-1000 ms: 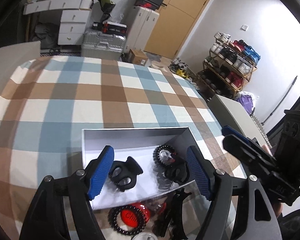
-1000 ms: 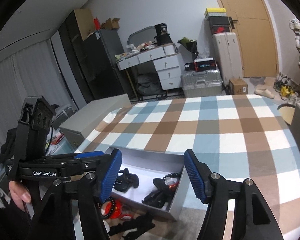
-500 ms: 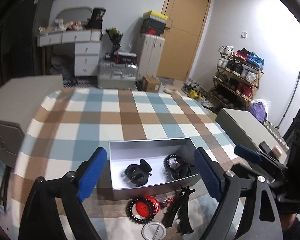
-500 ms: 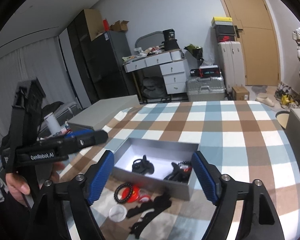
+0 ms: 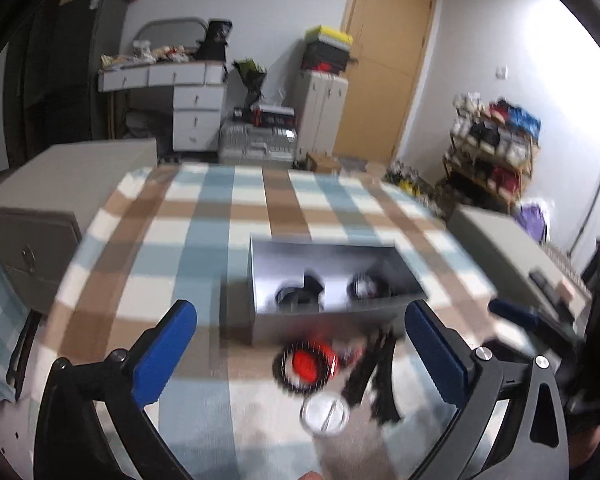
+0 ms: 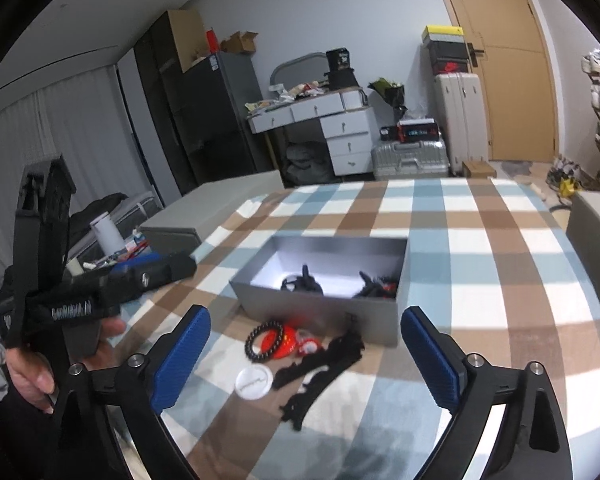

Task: Organize jewelry
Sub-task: 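Withdraw both tools from the box back toward the remaining jewelry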

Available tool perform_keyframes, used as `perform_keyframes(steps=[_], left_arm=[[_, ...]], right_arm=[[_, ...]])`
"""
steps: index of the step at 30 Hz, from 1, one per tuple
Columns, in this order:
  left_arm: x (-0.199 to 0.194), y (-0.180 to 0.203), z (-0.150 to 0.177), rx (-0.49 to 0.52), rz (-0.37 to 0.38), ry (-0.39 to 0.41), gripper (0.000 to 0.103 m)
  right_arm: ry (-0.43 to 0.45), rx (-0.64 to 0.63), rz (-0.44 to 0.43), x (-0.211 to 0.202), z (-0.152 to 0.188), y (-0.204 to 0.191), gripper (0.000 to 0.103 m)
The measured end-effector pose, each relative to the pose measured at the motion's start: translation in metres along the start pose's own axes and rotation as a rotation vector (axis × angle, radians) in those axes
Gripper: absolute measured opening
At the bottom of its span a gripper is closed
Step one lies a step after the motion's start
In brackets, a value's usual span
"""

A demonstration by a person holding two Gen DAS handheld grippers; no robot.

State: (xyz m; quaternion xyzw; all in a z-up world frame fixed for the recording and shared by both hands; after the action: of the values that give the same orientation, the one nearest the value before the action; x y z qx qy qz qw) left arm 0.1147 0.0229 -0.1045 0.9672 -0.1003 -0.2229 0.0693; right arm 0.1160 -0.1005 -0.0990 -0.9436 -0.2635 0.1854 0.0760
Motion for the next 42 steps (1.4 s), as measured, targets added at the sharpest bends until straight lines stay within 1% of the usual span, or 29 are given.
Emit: perform_keyframes(steps=[2,3,6,9,10,12,14,16,17,19,24,27,28,29,30,32,34,36,38,39,40,42], left_arm=[[0.001,-0.002,0.020,0.028,-0.022,-0.040,0.102],[0.001,-0.003,0.030,0.031,-0.020,-0.065,0.102],[0.004,-0.003,0.056,0.023,0.001,-0.136,0.102],[0.007,0.000,0.070,0.046,0.006,-0.189,0.102],[0.010,0.003,0.075,0.055,0.020,-0.209,0.102],[0.012,0.005,0.080,0.067,0.022,-0.234,0.102],[0.015,0.009,0.085,0.077,0.042,-0.269,0.102],[0.017,0.011,0.087,0.080,0.039,-0.296,0.102],[0.018,0.014,0.088,0.083,0.051,-0.305,0.102],[0.020,0.016,0.089,0.096,0.047,-0.320,0.102],[0.026,0.024,0.092,0.157,0.054,-0.358,0.101],[0.028,0.024,0.094,0.160,0.064,-0.369,0.099],[0.028,0.024,0.094,0.162,0.067,-0.372,0.095],[0.028,0.026,0.095,0.165,0.074,-0.378,0.088],[0.029,0.026,0.096,0.174,0.070,-0.379,0.087],[0.029,0.027,0.095,0.190,0.068,-0.379,0.079],[0.031,0.030,0.095,0.197,0.083,-0.384,0.078],[0.032,0.032,0.095,0.222,0.078,-0.383,0.069],[0.034,0.034,0.093,0.263,0.071,-0.381,0.048],[0.035,0.034,0.093,0.271,0.077,-0.379,0.041],[0.034,0.038,0.094,0.276,0.093,-0.386,0.037],[0.034,0.039,0.093,0.290,0.094,-0.390,0.037]], right_arm=[[-0.017,0.007,0.013,0.000,0.011,0.003,0.099],[-0.023,0.009,0.015,-0.001,0.015,0.003,0.099],[-0.052,0.018,0.029,-0.001,0.029,0.007,0.099],[-0.075,0.026,0.043,-0.001,0.041,0.011,0.099],[-0.082,0.029,0.051,-0.001,0.046,0.014,0.099],[-0.094,0.032,0.058,-0.001,0.050,0.016,0.099],[-0.103,0.035,0.066,-0.002,0.054,0.019,0.099],[-0.110,0.034,0.075,-0.003,0.058,0.021,0.099],[-0.114,0.034,0.078,-0.003,0.059,0.022,0.099],[-0.124,0.036,0.088,-0.002,0.062,0.024,0.099],[-0.125,0.040,0.088,-0.003,0.062,0.026,0.099],[-0.124,0.037,0.087,-0.003,0.062,0.025,0.099],[-0.124,0.036,0.087,-0.004,0.063,0.025,0.099],[-0.125,0.036,0.087,-0.004,0.063,0.026,0.099],[-0.126,0.036,0.088,-0.003,0.063,0.026,0.099],[-0.125,0.042,0.087,-0.004,0.063,0.027,0.099],[-0.124,0.055,0.085,-0.004,0.063,0.029,0.099],[-0.124,0.062,0.087,-0.004,0.063,0.030,0.099],[-0.126,0.063,0.090,-0.004,0.064,0.031,0.099],[-0.126,0.062,0.092,-0.004,0.064,0.031,0.099],[-0.127,0.062,0.093,-0.004,0.065,0.031,0.099],[-0.129,0.064,0.095,-0.004,0.065,0.032,0.099]])
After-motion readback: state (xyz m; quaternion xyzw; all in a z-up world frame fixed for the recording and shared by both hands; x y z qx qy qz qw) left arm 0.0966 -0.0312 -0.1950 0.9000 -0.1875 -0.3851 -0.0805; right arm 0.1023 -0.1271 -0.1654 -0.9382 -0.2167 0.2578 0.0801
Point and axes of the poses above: each gripper's, at about its wrist camera, not at the fingertips, and x roughly the way its jaws point, y to its right, z to its underside, the point moved 9 cm from there along x, roughly the way its jaws point, and after that the axes turned 11 degrees about y, right-handed, at the moved point
